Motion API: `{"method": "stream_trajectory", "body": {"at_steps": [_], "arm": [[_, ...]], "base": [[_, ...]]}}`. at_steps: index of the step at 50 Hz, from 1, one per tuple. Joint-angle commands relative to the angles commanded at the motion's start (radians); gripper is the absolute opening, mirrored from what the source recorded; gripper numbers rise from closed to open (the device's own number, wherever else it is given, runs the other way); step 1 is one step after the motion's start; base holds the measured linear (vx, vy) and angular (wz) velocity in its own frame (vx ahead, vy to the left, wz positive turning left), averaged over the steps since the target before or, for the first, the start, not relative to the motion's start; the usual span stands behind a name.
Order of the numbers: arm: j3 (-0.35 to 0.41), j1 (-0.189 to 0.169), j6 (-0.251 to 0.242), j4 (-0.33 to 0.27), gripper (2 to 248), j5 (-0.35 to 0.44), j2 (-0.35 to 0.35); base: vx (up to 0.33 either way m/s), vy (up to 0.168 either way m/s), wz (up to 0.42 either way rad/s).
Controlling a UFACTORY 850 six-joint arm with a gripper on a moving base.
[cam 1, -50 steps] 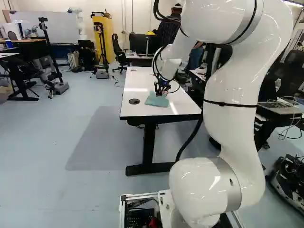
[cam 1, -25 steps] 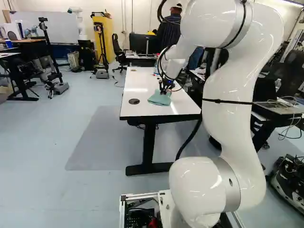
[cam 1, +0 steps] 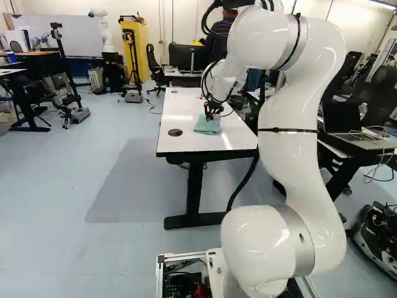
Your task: Clean the table with the green towel
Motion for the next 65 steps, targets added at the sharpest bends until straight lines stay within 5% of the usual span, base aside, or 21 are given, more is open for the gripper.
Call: {"method": "stream_trajectory", "body": {"at_steps": [34, 65], "arm": [[-0.061, 0.086, 0.000, 0.000, 28, 0.000, -0.044], [0.064, 0.141, 0.000, 0.000, 28, 0.000, 0.047]], "base": [[0.000, 0.000, 0.000], [0.000, 0.000, 0.000]]}}
